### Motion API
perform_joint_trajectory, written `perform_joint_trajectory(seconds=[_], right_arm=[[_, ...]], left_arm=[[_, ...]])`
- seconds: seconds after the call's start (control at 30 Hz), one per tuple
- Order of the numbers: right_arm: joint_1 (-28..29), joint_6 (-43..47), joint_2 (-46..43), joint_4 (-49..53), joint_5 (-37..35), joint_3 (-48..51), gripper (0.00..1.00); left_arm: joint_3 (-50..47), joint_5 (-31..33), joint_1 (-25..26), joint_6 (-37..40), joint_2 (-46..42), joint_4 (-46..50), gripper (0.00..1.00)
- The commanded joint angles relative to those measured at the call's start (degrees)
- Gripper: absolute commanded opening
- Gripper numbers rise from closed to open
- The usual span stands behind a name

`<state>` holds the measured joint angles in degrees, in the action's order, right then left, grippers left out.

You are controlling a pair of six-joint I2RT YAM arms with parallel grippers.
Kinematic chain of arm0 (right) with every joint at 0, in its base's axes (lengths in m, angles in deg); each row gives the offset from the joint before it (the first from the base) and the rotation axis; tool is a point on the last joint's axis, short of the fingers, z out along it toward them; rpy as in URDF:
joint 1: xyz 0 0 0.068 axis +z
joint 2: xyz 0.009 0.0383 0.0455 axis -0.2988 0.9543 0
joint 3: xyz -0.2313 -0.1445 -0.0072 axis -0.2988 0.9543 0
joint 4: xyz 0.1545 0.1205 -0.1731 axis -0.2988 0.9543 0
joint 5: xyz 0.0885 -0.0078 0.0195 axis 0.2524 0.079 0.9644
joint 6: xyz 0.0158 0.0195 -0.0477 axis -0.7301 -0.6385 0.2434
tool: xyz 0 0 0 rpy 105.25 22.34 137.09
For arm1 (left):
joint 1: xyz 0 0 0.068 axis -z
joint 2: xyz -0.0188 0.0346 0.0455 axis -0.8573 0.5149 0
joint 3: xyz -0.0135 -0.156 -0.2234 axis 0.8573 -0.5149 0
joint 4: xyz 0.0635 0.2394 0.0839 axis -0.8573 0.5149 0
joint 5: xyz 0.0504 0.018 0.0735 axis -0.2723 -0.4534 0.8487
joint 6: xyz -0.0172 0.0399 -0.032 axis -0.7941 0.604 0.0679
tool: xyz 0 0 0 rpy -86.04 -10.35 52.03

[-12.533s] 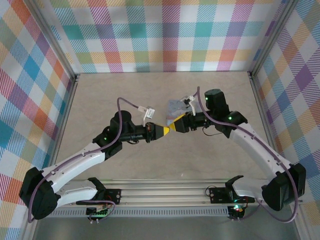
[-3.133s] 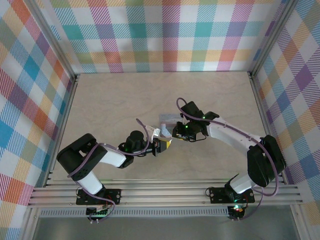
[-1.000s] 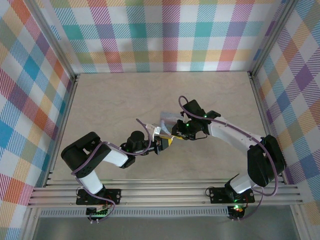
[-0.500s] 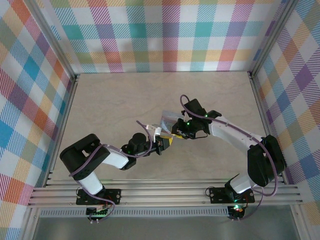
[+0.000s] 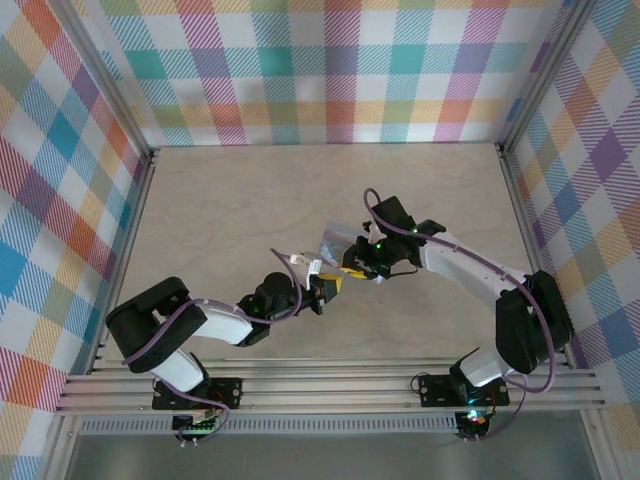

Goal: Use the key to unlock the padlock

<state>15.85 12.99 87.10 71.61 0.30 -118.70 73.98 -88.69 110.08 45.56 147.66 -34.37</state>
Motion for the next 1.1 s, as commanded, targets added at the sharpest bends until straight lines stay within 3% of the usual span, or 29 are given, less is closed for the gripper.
perform_joint_trajectory(seconds=[0.0,0.5,1.07], right_arm=[[-0.62,-0.66,-1.7,-0.45,1.44,0.44,0.0],[-0.97,0.52,-1.34,-2.0,3.21,2.19,0.0],[-1.68,2.75,-0.83,-1.84,8.24,1.93,0.0]], left_arm=[[-0.22,-2.46,1.23,-0.29,0.54,-9.03,0.0],[1.97,-7.94,-0.03,-6.06,7.06,-16.54,0.0],[1.29,-12.92,-3.93,-6.93,5.85,-16.27,0.0]])
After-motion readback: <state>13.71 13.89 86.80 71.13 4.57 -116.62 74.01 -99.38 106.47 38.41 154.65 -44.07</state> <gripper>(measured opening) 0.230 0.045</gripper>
